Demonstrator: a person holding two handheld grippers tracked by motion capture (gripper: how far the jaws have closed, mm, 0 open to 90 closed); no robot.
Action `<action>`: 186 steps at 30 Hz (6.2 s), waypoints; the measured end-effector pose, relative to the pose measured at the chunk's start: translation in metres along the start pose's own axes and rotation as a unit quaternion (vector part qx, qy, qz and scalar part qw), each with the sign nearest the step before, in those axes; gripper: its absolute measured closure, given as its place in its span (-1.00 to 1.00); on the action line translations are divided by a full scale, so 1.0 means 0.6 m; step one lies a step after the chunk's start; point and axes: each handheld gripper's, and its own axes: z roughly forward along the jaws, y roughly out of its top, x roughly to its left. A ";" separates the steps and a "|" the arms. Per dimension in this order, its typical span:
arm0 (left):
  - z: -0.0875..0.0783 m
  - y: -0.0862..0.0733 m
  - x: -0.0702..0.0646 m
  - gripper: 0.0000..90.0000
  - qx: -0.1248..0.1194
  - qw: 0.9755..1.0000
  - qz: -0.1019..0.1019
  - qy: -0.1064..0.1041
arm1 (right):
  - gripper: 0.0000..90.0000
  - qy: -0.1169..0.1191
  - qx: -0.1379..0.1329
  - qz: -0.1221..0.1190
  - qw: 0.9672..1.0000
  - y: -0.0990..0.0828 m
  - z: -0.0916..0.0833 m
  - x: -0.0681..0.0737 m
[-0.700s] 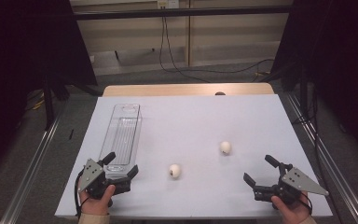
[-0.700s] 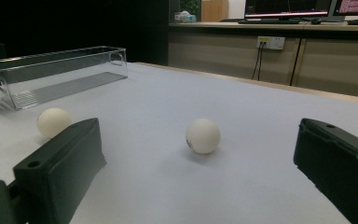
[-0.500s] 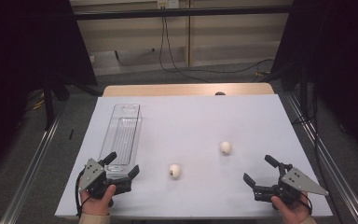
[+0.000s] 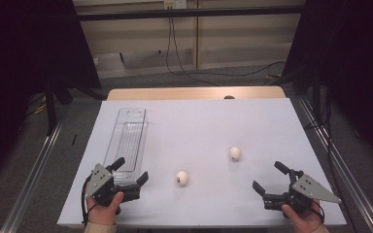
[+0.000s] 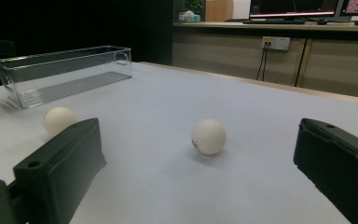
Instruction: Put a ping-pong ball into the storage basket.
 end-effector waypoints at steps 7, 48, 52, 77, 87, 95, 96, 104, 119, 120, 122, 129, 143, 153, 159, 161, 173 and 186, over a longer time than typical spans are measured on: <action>0.006 0.004 -0.008 -0.94 -0.002 1.000 0.002 -0.006 | -0.98 0.003 0.001 0.000 1.000 -0.001 0.001 0.000; 0.055 0.010 -0.041 -0.95 0.023 0.998 0.002 -0.053 | -0.98 0.014 -0.001 -0.001 1.000 0.000 0.003 0.004; 0.059 0.009 -0.044 -0.96 0.027 0.998 0.003 -0.057 | -0.98 0.015 0.000 -0.003 1.000 0.000 0.003 0.004; 0.087 0.007 -0.064 -0.96 0.050 0.996 0.003 -0.077 | -0.98 0.020 -0.001 -0.003 1.000 0.001 0.003 0.005; 0.097 0.005 -0.071 -0.96 0.062 0.995 0.007 -0.083 | -0.98 0.020 -0.001 -0.003 1.000 0.001 0.003 0.005; 0.101 0.004 -0.074 -0.96 0.066 0.994 0.010 -0.084 | -0.98 0.020 -0.002 -0.005 1.000 0.001 0.003 0.005; 0.102 0.004 -0.075 -0.96 0.067 0.994 0.009 -0.083 | -0.98 0.020 -0.002 -0.005 1.000 0.001 0.003 0.005; 0.107 0.003 -0.080 -0.95 0.080 0.993 0.022 -0.082 | -0.97 0.021 -0.001 -0.006 1.000 0.001 0.003 0.006; 0.121 0.001 -0.088 -0.95 0.105 0.991 0.025 -0.086 | -0.97 0.022 -0.002 -0.008 1.000 0.002 0.003 0.006; 0.122 0.000 -0.089 -0.95 0.107 0.990 0.022 -0.087 | -0.97 0.022 -0.002 -0.008 1.000 0.002 0.003 0.006; 0.123 0.000 -0.089 -0.95 0.112 0.990 0.023 -0.088 | -0.97 0.022 -0.002 -0.006 1.000 0.002 0.003 0.007; 0.128 -0.003 -0.091 -0.95 0.128 0.987 0.028 -0.090 | -0.97 0.021 -0.003 -0.007 1.000 0.002 0.003 0.007; 0.137 -0.007 -0.096 -0.95 0.156 0.983 0.035 -0.092 | -0.97 0.023 -0.002 -0.006 1.000 0.002 0.003 0.007; 0.149 -0.007 -0.103 -0.95 0.174 0.979 0.046 -0.094 | -0.97 0.024 -0.003 -0.006 1.000 0.003 0.003 0.008; 0.160 -0.010 -0.109 -0.94 0.192 0.975 0.056 -0.099 | -0.97 0.024 -0.003 -0.006 1.000 0.003 0.003 0.008; 0.162 -0.011 -0.110 -0.94 0.196 0.974 0.058 -0.099 | -0.97 0.024 -0.003 -0.006 1.000 0.003 0.003 0.007; 0.172 -0.012 -0.110 -0.92 0.217 0.970 0.053 -0.093 | -0.97 0.024 -0.004 -0.006 1.000 0.003 0.003 0.008; 0.175 -0.013 -0.109 -0.74 0.244 0.964 0.047 -0.092 | -0.97 0.024 -0.005 -0.007 1.000 0.004 0.002 0.007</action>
